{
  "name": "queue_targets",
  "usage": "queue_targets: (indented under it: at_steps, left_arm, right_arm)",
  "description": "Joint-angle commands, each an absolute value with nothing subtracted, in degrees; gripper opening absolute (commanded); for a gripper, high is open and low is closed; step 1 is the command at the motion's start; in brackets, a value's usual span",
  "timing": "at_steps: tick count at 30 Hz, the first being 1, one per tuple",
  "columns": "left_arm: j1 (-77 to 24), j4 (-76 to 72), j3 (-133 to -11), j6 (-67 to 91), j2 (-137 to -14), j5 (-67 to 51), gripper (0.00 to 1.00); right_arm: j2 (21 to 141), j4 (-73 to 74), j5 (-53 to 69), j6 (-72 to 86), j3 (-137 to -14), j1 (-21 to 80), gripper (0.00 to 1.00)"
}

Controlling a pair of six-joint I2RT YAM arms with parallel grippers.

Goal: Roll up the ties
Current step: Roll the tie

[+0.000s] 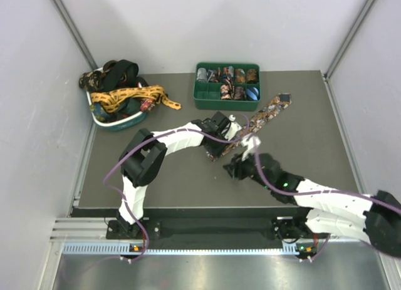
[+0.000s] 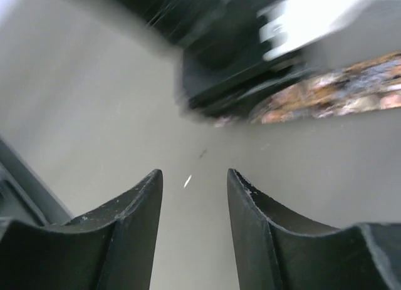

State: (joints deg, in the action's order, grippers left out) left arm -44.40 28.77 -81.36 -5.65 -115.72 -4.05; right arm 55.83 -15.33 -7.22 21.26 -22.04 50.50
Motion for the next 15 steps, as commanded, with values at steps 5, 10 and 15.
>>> queue_targets:
  at_steps: [5,10,15]
  left_arm:
    - [-44.5,35.6,-81.7,-4.7,-120.0,-5.2,0.38]
    - [-44.5,37.4,-83.1,-4.5,-120.8,-5.5,0.38]
    - [-44.5,39.5,-84.5,-4.0,-121.9,-6.1,0.38]
  right_arm:
    - [78.9,-5.3,-38.6,3.6,-40.3,74.4,0.45]
    - [95.9,11.2,-48.6,1.9,-59.0,78.3,0.51]
    - [112.1,25.8,-58.3,2.6,-75.8,77.9,0.60]
